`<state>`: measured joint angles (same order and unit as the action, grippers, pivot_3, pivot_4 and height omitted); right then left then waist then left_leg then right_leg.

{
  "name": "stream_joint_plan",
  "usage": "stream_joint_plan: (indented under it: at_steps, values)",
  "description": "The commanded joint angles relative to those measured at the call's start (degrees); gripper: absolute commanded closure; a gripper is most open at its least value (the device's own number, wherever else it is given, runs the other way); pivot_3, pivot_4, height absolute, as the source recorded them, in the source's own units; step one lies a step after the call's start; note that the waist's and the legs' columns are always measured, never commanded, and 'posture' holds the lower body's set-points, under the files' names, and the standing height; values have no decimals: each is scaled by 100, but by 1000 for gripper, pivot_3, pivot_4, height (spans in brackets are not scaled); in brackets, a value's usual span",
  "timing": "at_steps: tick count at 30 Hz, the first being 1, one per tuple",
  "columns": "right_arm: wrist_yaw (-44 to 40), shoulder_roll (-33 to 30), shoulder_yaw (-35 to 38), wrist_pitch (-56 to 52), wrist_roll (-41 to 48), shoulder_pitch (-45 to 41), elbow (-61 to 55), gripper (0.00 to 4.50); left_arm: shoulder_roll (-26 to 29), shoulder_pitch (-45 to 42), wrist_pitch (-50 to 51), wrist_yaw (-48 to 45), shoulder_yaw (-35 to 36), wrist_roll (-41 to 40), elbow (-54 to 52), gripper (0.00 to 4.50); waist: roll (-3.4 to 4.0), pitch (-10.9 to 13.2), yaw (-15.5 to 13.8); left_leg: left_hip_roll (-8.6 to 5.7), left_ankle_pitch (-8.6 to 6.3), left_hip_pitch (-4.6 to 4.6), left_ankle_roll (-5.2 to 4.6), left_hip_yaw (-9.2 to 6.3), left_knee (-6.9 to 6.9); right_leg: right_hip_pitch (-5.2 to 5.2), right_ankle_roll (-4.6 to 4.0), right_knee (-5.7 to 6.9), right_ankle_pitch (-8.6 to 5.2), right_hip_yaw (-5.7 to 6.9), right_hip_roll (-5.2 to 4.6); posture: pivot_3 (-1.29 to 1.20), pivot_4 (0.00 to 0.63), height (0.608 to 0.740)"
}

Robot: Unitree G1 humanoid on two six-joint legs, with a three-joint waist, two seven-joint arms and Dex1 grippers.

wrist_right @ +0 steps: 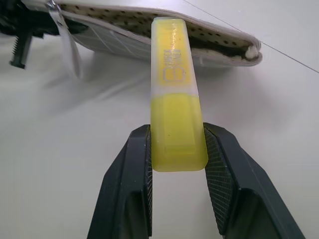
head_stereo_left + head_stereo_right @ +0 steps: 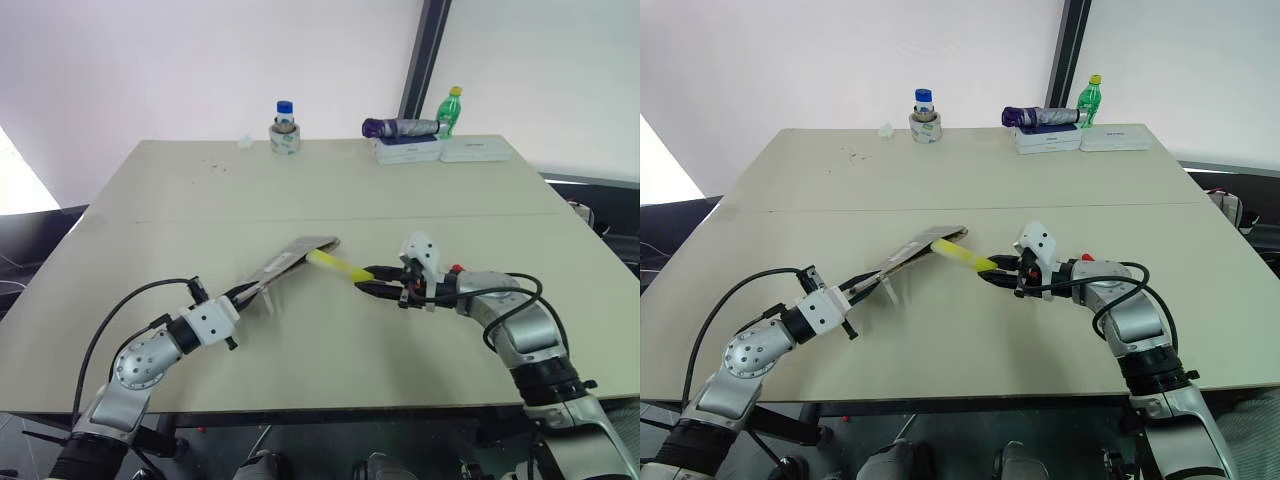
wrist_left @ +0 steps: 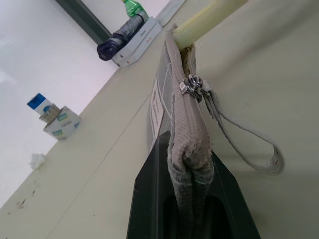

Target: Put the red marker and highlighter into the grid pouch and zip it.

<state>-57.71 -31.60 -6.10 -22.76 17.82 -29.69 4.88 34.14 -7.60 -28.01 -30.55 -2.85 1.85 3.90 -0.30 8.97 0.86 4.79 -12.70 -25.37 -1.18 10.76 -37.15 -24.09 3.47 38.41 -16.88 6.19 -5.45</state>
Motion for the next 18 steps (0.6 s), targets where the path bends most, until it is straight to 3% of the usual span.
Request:
stream_joint_plan:
  at_steps: [1,8,18]
  values:
    - [28,-14,-140,382,-338,-210,123,3611,23,-137,-125,-52,48,5,-169,4500,0,0,3,0,0,0,0,0,0,0,0,0,0,0,0,0,150,740]
    - [-213,-295,-650,1066,-1137,-495,156,3611,420,-383,-771,-89,-126,873,59,4500,0,0,1,0,1,0,2,4,1,-2,0,0,0,0,1,0,150,740]
    - [-131,92,-1421,2103,-2059,-889,322,3611,443,-822,-1644,-330,-636,1020,695,4500,1,0,8,2,11,-1,19,10,1,-6,0,1,0,0,4,0,150,740]
